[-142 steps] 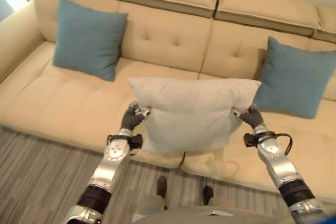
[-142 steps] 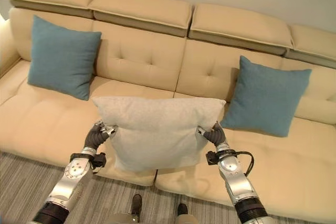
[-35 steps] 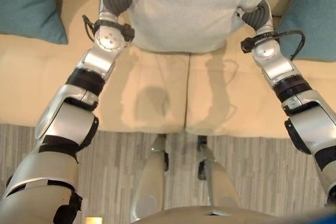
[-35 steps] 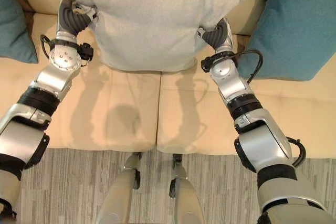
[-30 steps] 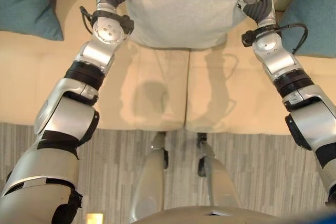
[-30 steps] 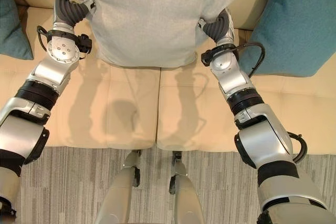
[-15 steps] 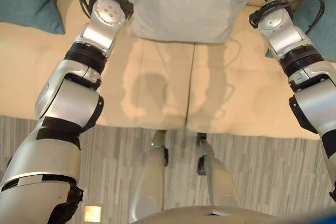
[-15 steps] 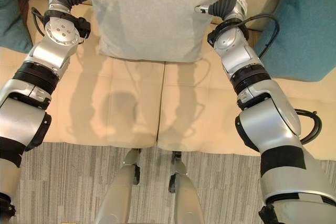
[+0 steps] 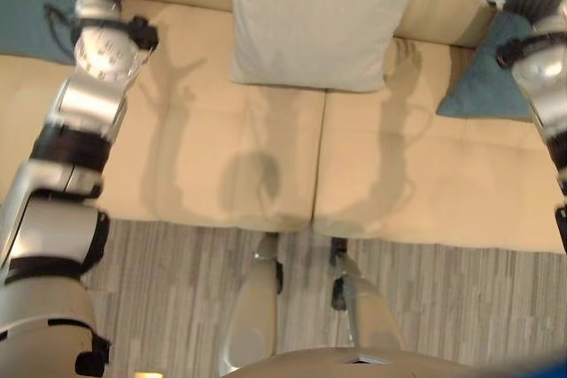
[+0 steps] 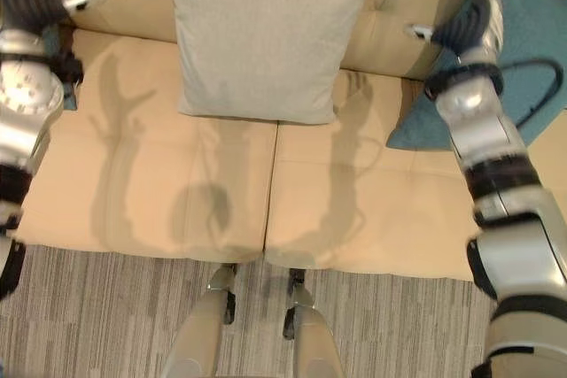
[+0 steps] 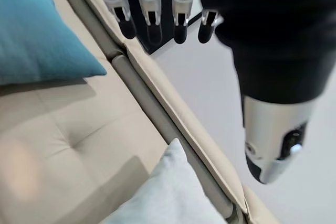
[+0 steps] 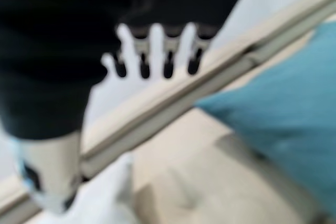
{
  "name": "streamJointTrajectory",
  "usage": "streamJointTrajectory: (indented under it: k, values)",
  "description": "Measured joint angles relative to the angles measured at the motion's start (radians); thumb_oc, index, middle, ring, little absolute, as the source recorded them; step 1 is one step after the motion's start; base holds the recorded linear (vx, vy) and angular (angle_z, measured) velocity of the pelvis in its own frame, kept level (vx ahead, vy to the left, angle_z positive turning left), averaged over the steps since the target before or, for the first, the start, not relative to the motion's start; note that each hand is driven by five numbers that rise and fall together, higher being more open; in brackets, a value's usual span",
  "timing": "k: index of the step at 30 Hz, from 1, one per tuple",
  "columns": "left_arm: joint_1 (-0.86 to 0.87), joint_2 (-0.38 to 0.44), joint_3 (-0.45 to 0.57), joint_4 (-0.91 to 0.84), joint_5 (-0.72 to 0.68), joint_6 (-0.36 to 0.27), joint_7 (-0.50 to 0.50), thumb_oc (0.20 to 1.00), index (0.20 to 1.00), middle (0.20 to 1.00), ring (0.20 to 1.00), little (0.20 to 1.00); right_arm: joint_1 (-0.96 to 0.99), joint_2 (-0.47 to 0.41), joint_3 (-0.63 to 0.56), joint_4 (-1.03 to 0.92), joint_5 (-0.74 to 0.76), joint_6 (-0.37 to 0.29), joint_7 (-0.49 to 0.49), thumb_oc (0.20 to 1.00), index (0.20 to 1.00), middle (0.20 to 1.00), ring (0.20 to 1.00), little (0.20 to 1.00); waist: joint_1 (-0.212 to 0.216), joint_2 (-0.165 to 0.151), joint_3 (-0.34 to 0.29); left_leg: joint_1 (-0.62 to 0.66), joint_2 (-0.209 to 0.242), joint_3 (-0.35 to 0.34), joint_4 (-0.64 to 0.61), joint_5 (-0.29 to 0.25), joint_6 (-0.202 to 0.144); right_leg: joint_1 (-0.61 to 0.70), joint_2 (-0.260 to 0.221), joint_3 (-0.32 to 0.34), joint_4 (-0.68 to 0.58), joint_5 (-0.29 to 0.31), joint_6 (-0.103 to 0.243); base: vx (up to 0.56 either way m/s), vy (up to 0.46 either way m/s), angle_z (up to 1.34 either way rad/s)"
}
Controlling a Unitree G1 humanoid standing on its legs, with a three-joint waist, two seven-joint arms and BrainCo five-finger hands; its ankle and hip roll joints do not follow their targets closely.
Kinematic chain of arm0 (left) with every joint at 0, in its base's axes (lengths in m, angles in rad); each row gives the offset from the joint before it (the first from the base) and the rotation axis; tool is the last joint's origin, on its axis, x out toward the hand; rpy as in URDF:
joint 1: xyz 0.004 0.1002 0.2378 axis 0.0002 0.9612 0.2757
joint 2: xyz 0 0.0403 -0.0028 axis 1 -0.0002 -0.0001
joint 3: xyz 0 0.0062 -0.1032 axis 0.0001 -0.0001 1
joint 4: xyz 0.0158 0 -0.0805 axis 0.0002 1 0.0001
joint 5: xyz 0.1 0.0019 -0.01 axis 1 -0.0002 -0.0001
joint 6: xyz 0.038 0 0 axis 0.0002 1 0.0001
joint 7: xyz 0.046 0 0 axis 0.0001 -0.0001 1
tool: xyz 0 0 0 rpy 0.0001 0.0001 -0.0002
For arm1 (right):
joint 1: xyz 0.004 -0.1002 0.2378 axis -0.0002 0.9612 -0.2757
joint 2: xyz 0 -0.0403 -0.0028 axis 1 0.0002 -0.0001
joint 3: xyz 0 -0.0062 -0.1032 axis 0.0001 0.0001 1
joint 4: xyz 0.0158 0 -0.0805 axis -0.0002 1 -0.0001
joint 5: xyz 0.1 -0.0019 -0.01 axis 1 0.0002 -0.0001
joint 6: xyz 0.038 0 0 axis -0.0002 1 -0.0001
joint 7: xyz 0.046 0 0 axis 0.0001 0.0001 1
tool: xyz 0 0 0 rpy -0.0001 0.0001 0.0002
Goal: Pick up all the scattered cushions and arrange them neatly on the sofa.
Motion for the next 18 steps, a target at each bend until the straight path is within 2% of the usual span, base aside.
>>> streamJointTrajectory:
  k: [2, 3, 5, 7, 8, 9, 10, 12, 14, 16, 18]
  values:
    - [0.201, -0.002, 0.086, -0.106, 0.001, -0.025, -0.044, 1.0, 1.0, 1.0, 1.0, 1.0, 0.217, 0.017, -0.096, -0.095, 0.003, -0.034, 0.046, 1.0, 1.0, 1.0, 1.0, 1.0, -0.007, -0.003, -0.008, 0.017, 0.002, 0.002, -0.003, -0.003, -0.004, 0.011, 0.001, 0.002, 0.005, -0.004, -0.002, 0.11, -0.022, -0.07]
    - [0.358, -0.036, 0.134, -0.117, 0.003, -0.009, -0.092, 1.0, 1.0, 1.0, 1.0, 1.0, 0.372, 0.044, -0.116, -0.109, 0.023, -0.028, 0.112, 1.0, 1.0, 1.0, 1.0, 1.0, -0.008, -0.007, -0.011, 0.065, 0.0, 0.008, -0.012, -0.006, -0.008, 0.059, -0.003, 0.004, -0.007, -0.006, -0.007, 0.08, -0.017, -0.05]
    - [0.459, -0.036, 0.164, -0.125, 0.01, -0.003, -0.132, 1.0, 1.0, 1.0, 1.0, 1.0, 0.456, 0.059, -0.13, -0.117, 0.021, -0.027, 0.157, 1.0, 1.0, 1.0, 1.0, 1.0, -0.011, -0.005, -0.021, 0.085, 0.004, 0.013, -0.027, -0.011, -0.014, 0.071, -0.003, 0.005, -0.01, -0.007, -0.007, 0.1, -0.02, -0.08]
    - [0.627, -0.107, 0.254, -0.125, 0.016, 0.001, -0.191, 1.0, 1.0, 1.0, 1.0, 1.0, 0.571, 0.111, -0.169, -0.153, 0.0, -0.043, 0.218, 1.0, 1.0, 1.0, 1.0, 1.0, -0.018, -0.003, -0.025, 0.145, 0.002, 0.022, -0.046, -0.007, -0.01, 0.124, -0.003, 0.007, -0.025, -0.008, -0.006, 0.08, -0.004, -0.09]
    - [0.681, -0.137, 0.265, -0.105, 0.016, 0.015, -0.21, 1.0, 1.0, 1.0, 1.0, 1.0, 0.615, 0.127, -0.169, -0.152, -0.002, -0.042, 0.238, 1.0, 1.0, 1.0, 1.0, 1.0, -0.018, -0.002, -0.026, 0.18, 0.0, 0.024, -0.061, -0.009, -0.009, 0.157, -0.004, 0.008, -0.037, -0.009, -0.007, 0.07, -0.006, 0.01]
    - [0.766, -0.172, 0.259, -0.063, 0.017, 0.022, -0.249, 1.0, 1.0, 1.0, 1.0, 1.0, 0.676, 0.17, -0.177, -0.103, -0.031, -0.051, 0.264, 1.0, 1.0, 1.0, 1.0, 1.0, -0.021, 0.007, -0.06, 0.192, 0.002, 0.021, -0.061, -0.017, -0.012, 0.174, -0.005, 0.003, -0.037, -0.018, -0.002, 0.07, -0.013, 0.02]
    - [0.789, -0.218, 0.281, -0.04, 0.016, 0.024, -0.267, 1.0, 1.0, 1.0, 1.0, 1.0, 0.7, 0.188, -0.176, -0.073, -0.059, -0.047, 0.274, 1.0, 1.0, 1.0, 1.0, 1.0, -0.021, 0.01, -0.067, 0.209, 0.001, 0.022, -0.061, -0.019, -0.011, 0.189, -0.003, 0.004, -0.038, -0.019, -0.001, 0.06, -0.013, 0.08]
    - [0.9, -0.31, 0.274, 0.047, 0.031, 0.041, -0.309, 1.0, 1.0, 1.0, 1.0, 1.0, 0.76, 0.237, -0.175, 0.018, -0.142, -0.049, 0.301, 1.0, 1.0, 1.0, 1.0, 1.0, -0.023, 0.038, -0.105, 0.223, 0.004, 0.021, -0.061, -0.027, -0.013, 0.205, -0.004, 0.003, -0.037, -0.023, -0.004, 0.05, -0.005, 0.0]
    - [0.922, -0.409, 0.282, 0.177, 0.06, 0.065, -0.331, 1.0, 1.0, 1.0, 1.0, 1.0, 0.782, 0.288, -0.172, 0.127, -0.188, -0.042, 0.311, 1.0, 1.0, 1.0, 1.0, 1.0, -0.026, 0.061, -0.122, 0.27, -0.001, 0.024, -0.062, -0.035, -0.009, 0.251, -0.005, 0.003, -0.042, -0.033, -0.003, 0.0, 0.0, 0.0]
    - [0.964, -0.443, 0.242, 0.274, 0.092, 0.08, -0.357, 1.0, 1.0, 1.0, 1.0, 1.0, 0.814, 0.309, -0.145, 0.209, -0.222, -0.042, 0.319, 1.0, 1.0, 1.0, 1.0, 1.0, -0.029, 0.074, -0.156, 0.28, 0.002, 0.025, -0.062, -0.047, -0.011, 0.26, -0.003, 0.004, -0.042, -0.038, -0.01, -0.01, -0.007, -0.02]
    - [0.927, -0.489, 0.202, 0.482, 0.137, 0.104, -0.368, 1.0, 1.0, 1.0, 1.0, 1.0, 0.806, 0.347, -0.123, 0.347, -0.253, -0.032, 0.324, 1.0, 1.0, 1.0, 1.0, 1.0, -0.03, 0.083, -0.174, 0.301, 0.007, 0.027, -0.061, -0.042, -0.004, 0.279, 0.002, 0.005, -0.042, -0.04, -0.012, -0.02, -0.013, -0.04]
